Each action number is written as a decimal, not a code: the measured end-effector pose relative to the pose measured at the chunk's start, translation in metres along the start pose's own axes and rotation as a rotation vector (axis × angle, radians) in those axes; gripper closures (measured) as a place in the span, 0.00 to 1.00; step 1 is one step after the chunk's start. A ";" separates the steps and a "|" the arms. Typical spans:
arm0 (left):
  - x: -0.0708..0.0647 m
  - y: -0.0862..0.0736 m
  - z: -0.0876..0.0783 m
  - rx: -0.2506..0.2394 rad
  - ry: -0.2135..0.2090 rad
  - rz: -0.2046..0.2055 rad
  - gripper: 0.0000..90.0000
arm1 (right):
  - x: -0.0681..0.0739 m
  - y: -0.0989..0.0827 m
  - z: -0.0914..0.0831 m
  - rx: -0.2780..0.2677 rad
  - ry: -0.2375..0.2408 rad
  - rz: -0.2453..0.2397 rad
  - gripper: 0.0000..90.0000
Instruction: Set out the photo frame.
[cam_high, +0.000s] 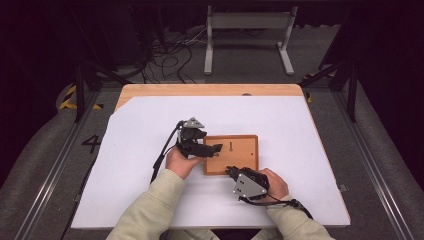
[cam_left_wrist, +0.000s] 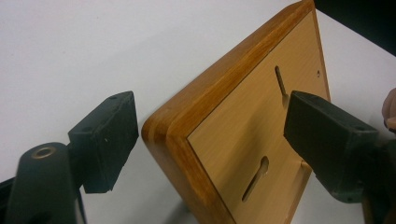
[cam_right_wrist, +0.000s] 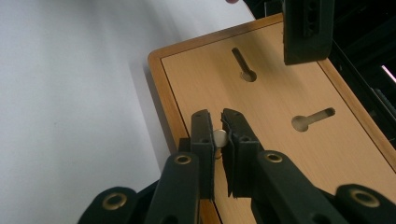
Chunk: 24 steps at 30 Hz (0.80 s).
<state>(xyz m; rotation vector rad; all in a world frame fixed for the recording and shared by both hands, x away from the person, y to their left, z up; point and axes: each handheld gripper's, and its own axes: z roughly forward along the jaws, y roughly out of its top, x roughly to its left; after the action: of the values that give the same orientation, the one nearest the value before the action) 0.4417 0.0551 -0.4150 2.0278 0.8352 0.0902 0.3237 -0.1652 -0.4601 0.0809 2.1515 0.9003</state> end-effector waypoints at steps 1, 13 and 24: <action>0.001 0.000 0.002 0.006 -0.007 0.006 0.19 | 0.000 0.000 0.000 0.000 0.000 0.000 0.93; -0.001 -0.004 0.015 0.065 -0.040 0.000 0.20 | 0.001 0.000 0.000 -0.001 -0.005 0.003 0.93; -0.001 -0.005 0.018 0.073 -0.041 -0.001 0.22 | 0.001 0.000 -0.001 -0.002 -0.008 0.008 0.93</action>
<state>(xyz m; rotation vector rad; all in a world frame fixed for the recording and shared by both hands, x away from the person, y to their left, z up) 0.4447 0.0432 -0.4290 2.0909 0.8250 0.0180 0.3225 -0.1654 -0.4609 0.0920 2.1447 0.9050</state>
